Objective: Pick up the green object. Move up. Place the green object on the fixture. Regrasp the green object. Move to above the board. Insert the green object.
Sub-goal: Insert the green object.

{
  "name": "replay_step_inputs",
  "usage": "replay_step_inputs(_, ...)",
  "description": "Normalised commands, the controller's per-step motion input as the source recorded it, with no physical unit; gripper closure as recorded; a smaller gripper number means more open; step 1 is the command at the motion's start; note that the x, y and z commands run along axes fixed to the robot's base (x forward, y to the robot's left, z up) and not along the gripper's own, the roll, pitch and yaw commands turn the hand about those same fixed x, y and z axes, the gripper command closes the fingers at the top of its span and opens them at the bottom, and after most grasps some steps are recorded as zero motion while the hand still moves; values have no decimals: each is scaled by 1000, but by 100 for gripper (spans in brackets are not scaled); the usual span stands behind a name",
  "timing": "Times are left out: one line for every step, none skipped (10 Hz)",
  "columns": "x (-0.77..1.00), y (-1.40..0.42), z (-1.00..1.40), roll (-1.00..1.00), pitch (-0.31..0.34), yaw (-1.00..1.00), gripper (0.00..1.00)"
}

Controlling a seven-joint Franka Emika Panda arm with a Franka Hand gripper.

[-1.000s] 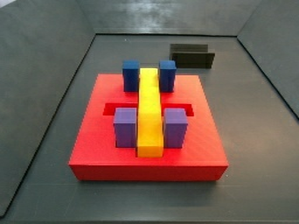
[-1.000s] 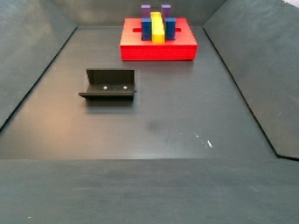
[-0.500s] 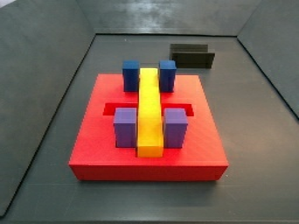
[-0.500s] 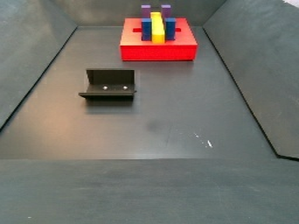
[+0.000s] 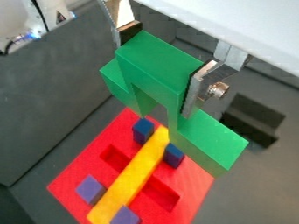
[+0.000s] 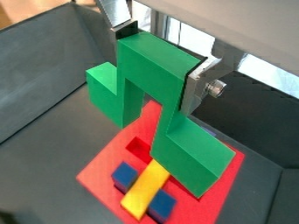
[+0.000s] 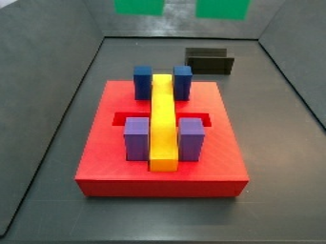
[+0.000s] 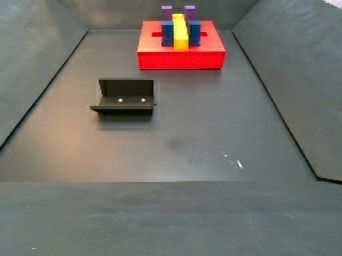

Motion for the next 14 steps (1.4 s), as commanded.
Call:
replay_step_inputs(154,-151,-480,-239,-189,137,100)
replay_step_inputs(217,-154,-466,-251,-143,371,100)
replay_step_inputs(257,-151,-446,-273,-97,537,100)
replay_step_inputs(257,-126,-474,-269,-76,651,100)
replay_step_inputs(223,-100,-480,-253,-60,717,100)
replay_step_inputs(129,-100,-449,-260,-44,691,100)
replay_step_inputs(-229,0,-406,-251,-21,360,100)
replay_step_inputs(-411,0,-346,-316,-29,231,100)
replay_step_inputs(-391,0,-283,-410,-44,217,100)
replay_step_inputs(-300,0,-191,-450,-66,217,100)
replay_step_inputs(-143,0,-189,-441,-59,163,100)
replay_step_inputs(-40,0,-134,-470,-44,97,100)
replay_step_inputs(0,0,-274,-349,-44,37,100)
replay_step_inputs(0,0,-249,-107,0,0,100)
